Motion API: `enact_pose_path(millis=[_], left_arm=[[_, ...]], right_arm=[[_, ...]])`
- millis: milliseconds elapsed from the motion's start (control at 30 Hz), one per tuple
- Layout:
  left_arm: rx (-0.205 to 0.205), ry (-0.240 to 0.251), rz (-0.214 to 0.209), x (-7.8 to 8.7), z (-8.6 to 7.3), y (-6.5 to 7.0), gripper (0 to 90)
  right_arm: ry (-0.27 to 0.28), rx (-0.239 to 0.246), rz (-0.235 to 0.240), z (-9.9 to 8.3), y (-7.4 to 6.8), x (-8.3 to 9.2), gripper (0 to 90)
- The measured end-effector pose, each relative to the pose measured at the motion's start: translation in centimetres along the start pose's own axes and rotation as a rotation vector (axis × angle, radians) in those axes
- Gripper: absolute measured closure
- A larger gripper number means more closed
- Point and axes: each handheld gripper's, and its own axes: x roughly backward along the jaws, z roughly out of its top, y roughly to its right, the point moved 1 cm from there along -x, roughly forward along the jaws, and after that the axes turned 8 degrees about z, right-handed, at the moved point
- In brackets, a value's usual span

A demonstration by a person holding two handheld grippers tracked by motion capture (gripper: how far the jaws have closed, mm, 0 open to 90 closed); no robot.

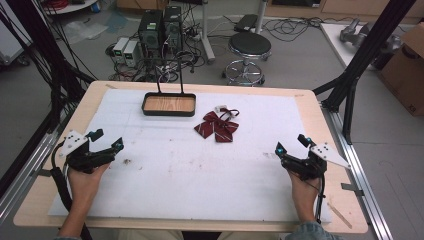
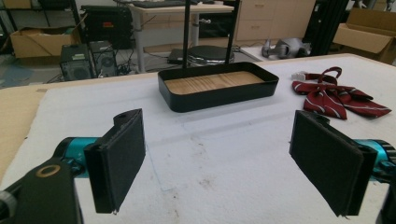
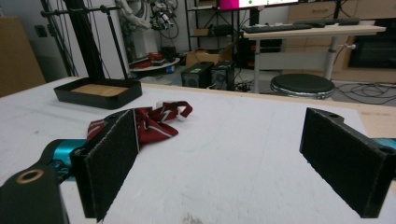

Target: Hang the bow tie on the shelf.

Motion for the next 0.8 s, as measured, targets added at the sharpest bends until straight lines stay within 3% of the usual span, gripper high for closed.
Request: enact_pose_path(millis=[133,400,500,567,700,800], left_arm=[[0.000,-0.001,-0.005,-0.2,0.0,0.1,18.8],[-0.006,-0.005,-0.013,-0.2,-0.1,0.1,18.8],[-0.008,-0.008,-0.017,-0.3,-0.1,0.2,18.8],[-0.009,-0.006,-0.020,-0.4,-0.1,0.2,18.8],[-0.008,-0.005,-0.024,-0.4,-0.2,0.3,18.8],[-0.008,-0.004,-0.024,-0.5,-0.2,0.3,19.0]], right_arm=[[0.023,0.010,0.028,1.4,0.2,-1.4,10.7],[-0.010,0.022,0.083,3.6,0.5,-5.4,10.9],[-0.028,0.021,0.118,4.5,0.3,-7.4,11.2],[-0.045,0.013,0.170,5.0,0.2,-8.9,14.4],[-0.079,0.065,0.201,5.6,-0.3,-11.8,17.3],[-0.108,0.129,0.212,5.6,-0.9,-14.0,23.3]])
